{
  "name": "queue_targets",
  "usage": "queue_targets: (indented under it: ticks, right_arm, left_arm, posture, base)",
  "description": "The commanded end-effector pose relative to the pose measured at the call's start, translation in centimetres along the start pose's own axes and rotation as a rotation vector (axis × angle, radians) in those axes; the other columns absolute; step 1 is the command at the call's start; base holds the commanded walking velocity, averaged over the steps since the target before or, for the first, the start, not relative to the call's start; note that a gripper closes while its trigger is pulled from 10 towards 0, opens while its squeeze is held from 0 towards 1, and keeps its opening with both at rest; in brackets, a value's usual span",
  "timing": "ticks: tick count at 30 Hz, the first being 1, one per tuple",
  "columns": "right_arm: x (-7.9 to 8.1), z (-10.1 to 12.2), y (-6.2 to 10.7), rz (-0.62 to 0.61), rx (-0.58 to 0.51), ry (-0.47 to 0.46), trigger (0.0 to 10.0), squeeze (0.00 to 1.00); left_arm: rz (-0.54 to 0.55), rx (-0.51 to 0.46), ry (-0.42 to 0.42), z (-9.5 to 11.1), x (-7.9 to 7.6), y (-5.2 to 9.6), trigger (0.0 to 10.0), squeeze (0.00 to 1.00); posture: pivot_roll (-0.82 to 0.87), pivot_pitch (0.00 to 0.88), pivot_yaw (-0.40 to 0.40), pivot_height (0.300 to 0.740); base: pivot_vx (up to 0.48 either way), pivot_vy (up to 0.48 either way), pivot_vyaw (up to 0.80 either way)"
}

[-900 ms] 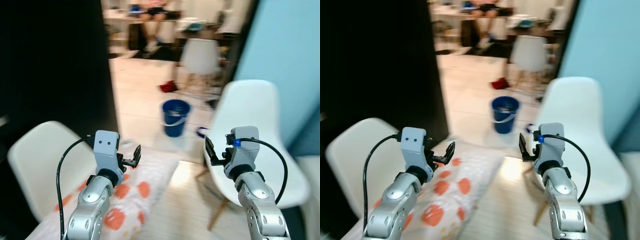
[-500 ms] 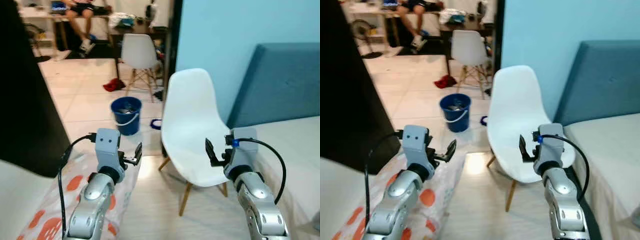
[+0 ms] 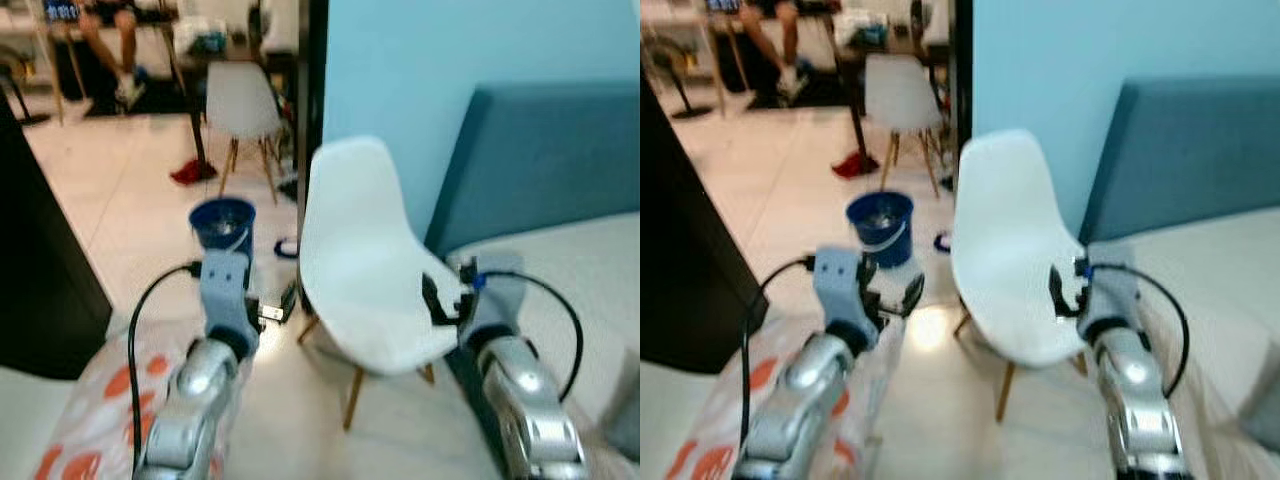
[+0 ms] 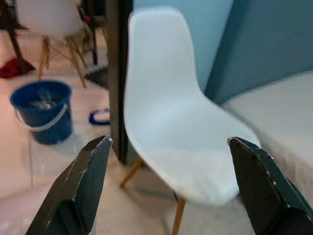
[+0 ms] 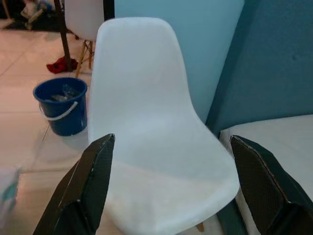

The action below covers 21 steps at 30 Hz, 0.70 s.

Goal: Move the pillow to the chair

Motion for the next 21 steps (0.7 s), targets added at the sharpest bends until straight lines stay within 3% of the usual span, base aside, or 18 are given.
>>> queue_targets:
  ticks: [1, 21]
  right_arm:
    - [-0.32, -0.25, 0.09, -0.01, 0.011, 0.008, 10.0, 0.0]
    - [-0.24, -0.26, 0.12, -0.001, 0.002, -0.018, 10.0, 0.0]
  left_arm:
    - [-0.002, 0.006, 0.004, -0.15, -0.1, -0.06, 10.0, 0.0]
    - [-0.018, 0.003, -0.004, -0.14, -0.27, -0.1, 10.0, 0.0]
  posture:
    - [-0.04, 0.0, -0.016, 0.74]
    - [-0.04, 0.0, -0.018, 0.74]
  base:
    - [0.0, 0.0, -0.74]
    - [0.0, 0.0, -0.74]
Point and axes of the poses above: a point about 5 cm out from each wrist's last joint towards the gripper, its own y axis pointing back from the gripper into the wrist, its own z axis along the axis of the wrist's last joint, x = y × z, the point moved 2 cm from there along -y, pointing out of the wrist towards the gripper, and after that the axes turned 12 degrees about y, right-handed, at the moved point
